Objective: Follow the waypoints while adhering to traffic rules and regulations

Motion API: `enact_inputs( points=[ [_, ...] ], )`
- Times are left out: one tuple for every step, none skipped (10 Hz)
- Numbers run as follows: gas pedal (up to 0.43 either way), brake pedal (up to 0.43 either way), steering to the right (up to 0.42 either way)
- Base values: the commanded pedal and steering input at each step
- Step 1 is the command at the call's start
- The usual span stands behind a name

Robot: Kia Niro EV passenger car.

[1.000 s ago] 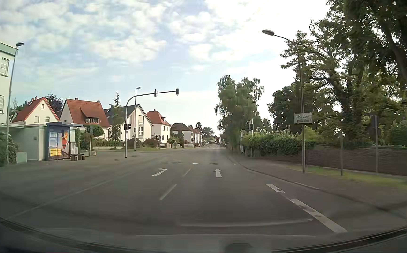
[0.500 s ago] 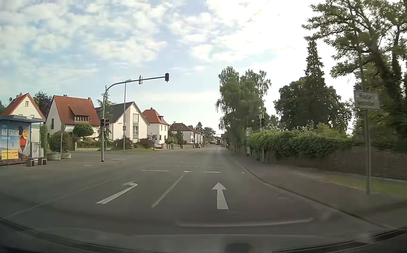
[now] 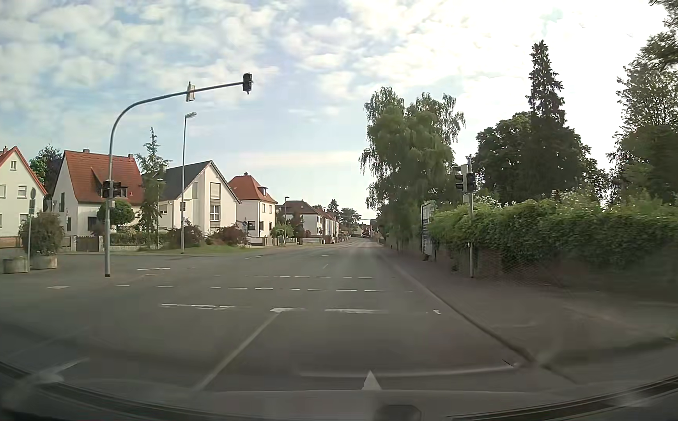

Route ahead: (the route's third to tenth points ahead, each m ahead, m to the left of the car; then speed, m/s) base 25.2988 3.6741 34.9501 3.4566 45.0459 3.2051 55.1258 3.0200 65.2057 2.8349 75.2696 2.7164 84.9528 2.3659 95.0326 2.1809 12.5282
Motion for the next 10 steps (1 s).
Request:
enact_inputs(
  points=[
    [0.0, 0.018, -0.003],
    [0.0, 0.018, -0.003],
    [0.0, 0.018, -0.003],
    [0.0, 0.018, -0.003],
    [0.0, 0.018, -0.003],
    [0.0, 0.018, -0.003],
    [0.0, 0.018, -0.002],
    [0.0, 0.018, -0.002],
    [0.0, 0.018, -0.001],
    [0.0, 0.018, 0.0]
  ],
)
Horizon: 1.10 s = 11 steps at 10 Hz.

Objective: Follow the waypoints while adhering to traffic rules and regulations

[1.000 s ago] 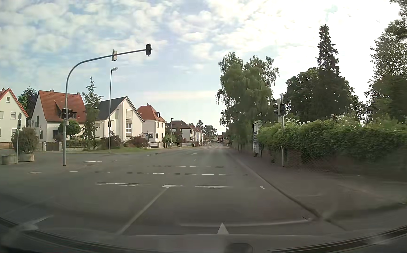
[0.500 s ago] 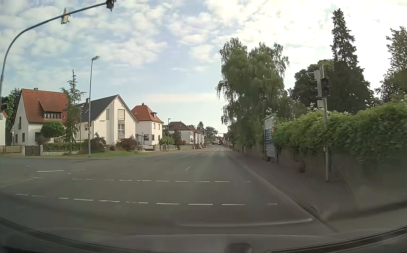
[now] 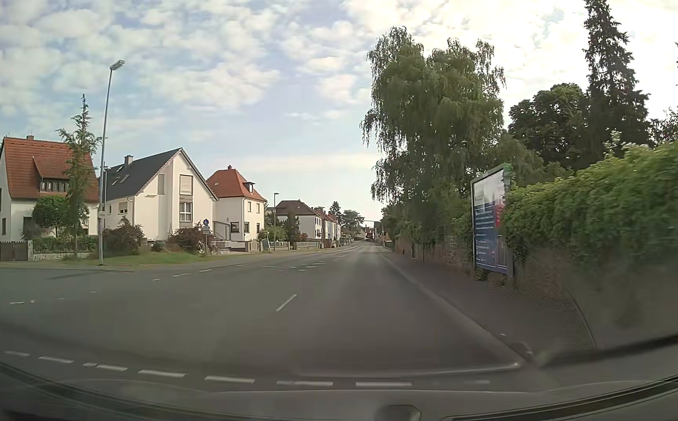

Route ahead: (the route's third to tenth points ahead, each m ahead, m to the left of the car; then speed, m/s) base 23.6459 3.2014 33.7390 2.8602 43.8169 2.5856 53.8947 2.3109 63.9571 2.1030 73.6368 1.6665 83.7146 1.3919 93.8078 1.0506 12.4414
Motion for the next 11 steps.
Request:
enact_inputs(
  points=[
    [0.0, 0.018, 0.0],
    [0.0, 0.018, 0.0],
    [0.008, 0.018, 0.0],
    [0.008, 0.018, 0.0],
    [0.008, 0.018, 0.001],
    [0.008, 0.012, 0.001],
    [0.008, 0.018, 0.001],
    [0.008, 0.018, 0.001],
    [0.008, 0.018, 0.002],
    [0.008, 0.018, 0.003],
    [0.008, 0.018, 0.003]
  ],
)
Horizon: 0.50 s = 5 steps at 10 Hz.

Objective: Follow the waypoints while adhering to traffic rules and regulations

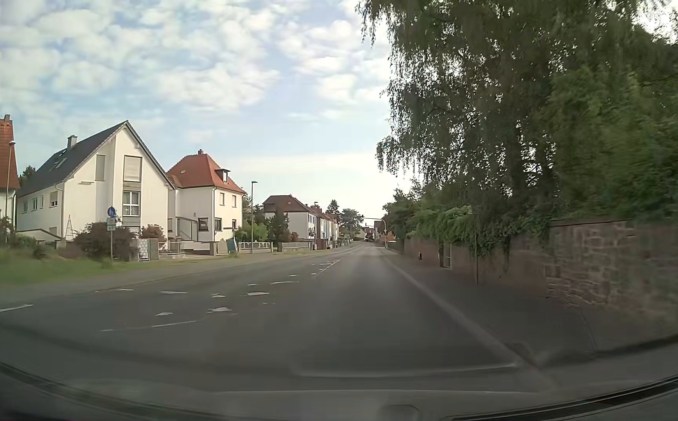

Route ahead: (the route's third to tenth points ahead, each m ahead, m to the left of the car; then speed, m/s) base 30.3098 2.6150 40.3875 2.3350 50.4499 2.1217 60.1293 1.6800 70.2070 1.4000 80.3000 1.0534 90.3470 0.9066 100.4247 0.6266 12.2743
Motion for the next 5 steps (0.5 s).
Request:
enact_inputs(
  points=[
    [0.008, 0.018, 0.004],
    [0.008, 0.018, 0.004],
    [0.008, 0.018, 0.004],
    [0.008, 0.018, 0.003],
    [0.008, 0.018, 0.004]
  ],
)
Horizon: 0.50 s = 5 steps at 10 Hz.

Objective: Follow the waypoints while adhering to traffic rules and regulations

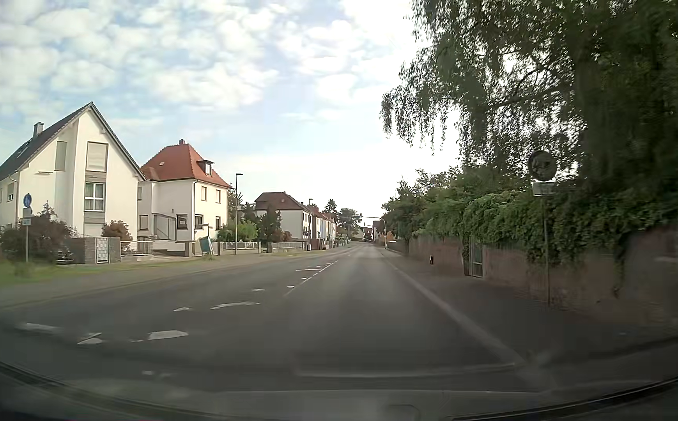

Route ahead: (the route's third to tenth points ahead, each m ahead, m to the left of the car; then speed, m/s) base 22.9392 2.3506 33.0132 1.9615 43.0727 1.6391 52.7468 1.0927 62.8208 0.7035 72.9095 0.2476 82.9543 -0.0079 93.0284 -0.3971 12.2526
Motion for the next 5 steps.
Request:
enact_inputs(
  points=[
    [0.008, 0.018, 0.003],
    [0.008, 0.018, 0.004],
    [0.02, 0.012, 0.003],
    [0.02, 0.018, 0.002],
    [0.02, 0.012, 0.002]
  ],
)
